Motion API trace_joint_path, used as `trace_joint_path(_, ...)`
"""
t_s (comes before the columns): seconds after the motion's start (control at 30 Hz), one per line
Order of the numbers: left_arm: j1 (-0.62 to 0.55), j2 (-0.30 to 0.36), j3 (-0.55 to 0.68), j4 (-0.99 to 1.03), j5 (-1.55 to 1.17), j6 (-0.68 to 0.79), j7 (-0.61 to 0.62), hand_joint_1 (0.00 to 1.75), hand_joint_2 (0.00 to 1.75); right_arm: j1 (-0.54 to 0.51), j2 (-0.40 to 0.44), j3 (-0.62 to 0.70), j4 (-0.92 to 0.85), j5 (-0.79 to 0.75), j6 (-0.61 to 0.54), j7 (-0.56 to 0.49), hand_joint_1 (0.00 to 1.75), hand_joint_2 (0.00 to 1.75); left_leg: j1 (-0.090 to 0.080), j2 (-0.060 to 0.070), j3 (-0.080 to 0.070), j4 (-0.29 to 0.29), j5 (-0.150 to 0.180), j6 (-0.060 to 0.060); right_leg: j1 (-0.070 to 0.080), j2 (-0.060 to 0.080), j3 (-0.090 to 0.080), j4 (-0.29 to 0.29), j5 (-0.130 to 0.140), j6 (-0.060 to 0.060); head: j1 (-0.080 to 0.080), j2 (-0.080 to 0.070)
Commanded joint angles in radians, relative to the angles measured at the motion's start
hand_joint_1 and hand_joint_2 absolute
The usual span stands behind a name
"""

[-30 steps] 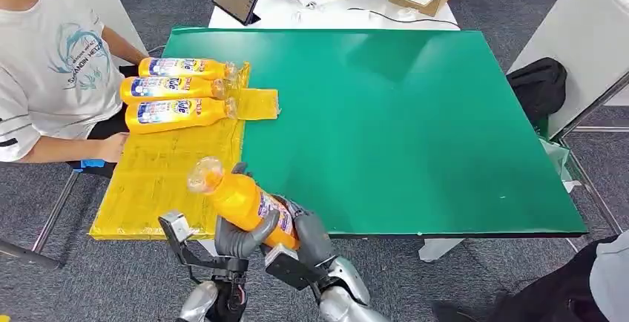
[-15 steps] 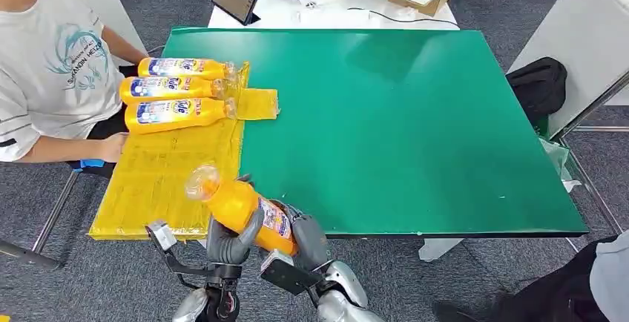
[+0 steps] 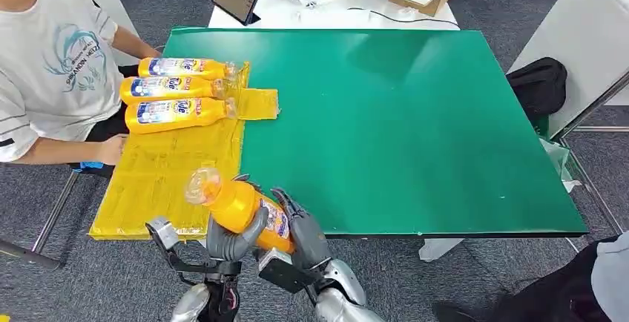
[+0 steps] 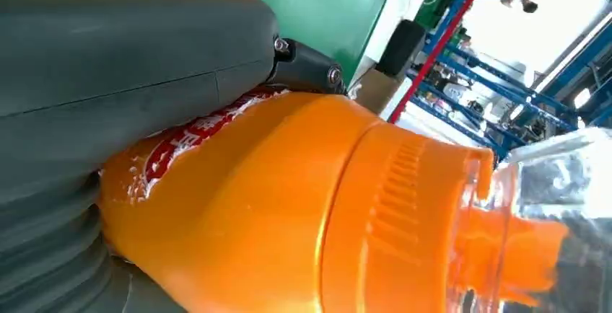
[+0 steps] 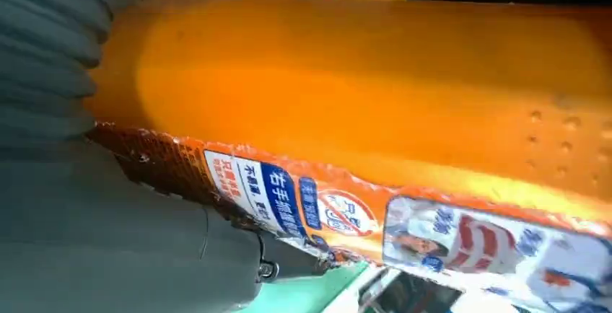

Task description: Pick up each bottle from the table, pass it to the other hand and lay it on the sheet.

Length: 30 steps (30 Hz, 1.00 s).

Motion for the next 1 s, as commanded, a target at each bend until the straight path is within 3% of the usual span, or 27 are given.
trace_joint_path(0.03,-0.111,0.024,0.063,-0.003,-0.060,0.157,-0.023,1.75,1.75,-0.020,-0.046,0.018,-0.132,-0.029,0.075,0.003,0.00,0.00,0.001,-0.002,0.002,0.001,-0.001,-0.001,0.001,-0.002,0.002,0.001,-0.002,-0.002,0.000,0.000)
trace_joint_path(0.17,-0.165,0.031,0.135,-0.015,-0.073,0.218,-0.040,1.75,1.75,-0.020,-0.045,0.006,-0.166,-0.036,0.065,0.008,0.00,0.00,0.001,-0.001,0.001,0.000,0.000,-0.001,0.001,-0.001,0.001,0.000,-0.001,-0.002,0.000,0.000)
trace_joint_path(0.33,-0.236,0.037,0.215,0.002,-0.181,0.404,-0.080,1.75,1.75,-0.017,-0.038,-0.019,-0.207,-0.052,0.030,-0.008,0.00,0.00,0.001,0.000,0.001,0.000,0.000,-0.001,0.001,0.000,0.002,0.000,0.000,-0.002,0.000,0.000)
trace_joint_path(0.67,-0.250,0.038,0.221,0.036,-0.180,0.401,-0.083,1.75,1.75,-0.014,-0.044,-0.018,-0.220,-0.054,0.035,-0.008,0.00,0.00,0.000,0.000,0.002,-0.001,0.000,-0.001,0.000,0.000,0.002,0.000,0.000,-0.001,0.000,0.000)
trace_joint_path(0.77,-0.313,0.068,0.229,0.134,-0.428,0.659,-0.096,1.75,1.75,-0.011,-0.042,-0.044,-0.252,-0.047,-0.044,-0.020,0.00,0.00,0.001,-0.001,0.005,0.000,-0.001,-0.002,0.001,-0.001,0.005,0.000,-0.001,-0.003,0.000,0.000)
trace_joint_path(0.83,-0.360,0.083,0.297,0.221,-0.570,0.713,-0.096,1.75,1.75,-0.002,-0.044,-0.073,-0.301,-0.072,-0.063,-0.014,0.00,0.00,0.000,-0.002,0.002,0.000,0.001,-0.001,0.000,-0.002,0.002,0.000,0.000,-0.002,0.000,0.000)
trace_joint_path(0.87,-0.387,0.055,0.391,0.277,-0.708,0.713,-0.096,1.75,1.75,0.007,-0.046,-0.090,-0.337,-0.086,-0.076,-0.018,0.00,0.00,0.001,-0.002,0.004,-0.001,0.000,-0.002,0.001,-0.002,0.004,0.000,-0.001,-0.003,0.000,0.000)
trace_joint_path(0.9,-0.419,0.028,0.547,0.326,-1.039,0.713,-0.096,1.75,1.75,0.012,-0.051,-0.095,-0.361,-0.094,-0.081,-0.022,0.00,0.00,0.001,-0.002,0.004,-0.001,0.000,-0.002,0.001,-0.001,0.004,0.000,0.000,-0.003,0.000,0.000)
trace_joint_path(0.93,-0.477,0.025,0.614,0.436,-1.160,0.713,-0.096,1.75,1.75,0.018,-0.056,-0.098,-0.386,-0.104,-0.076,-0.023,0.00,0.00,0.001,0.000,0.003,-0.001,0.001,-0.002,0.001,0.000,0.003,0.000,0.000,-0.002,0.000,0.000)
trace_joint_path(1.0,-0.516,0.047,0.666,0.472,-1.535,0.713,-0.020,1.75,1.75,0.021,-0.059,-0.095,-0.403,-0.110,-0.065,-0.024,0.00,0.00,0.001,0.000,0.003,-0.001,0.001,-0.002,0.001,0.000,0.003,0.000,0.001,-0.003,0.000,0.000)
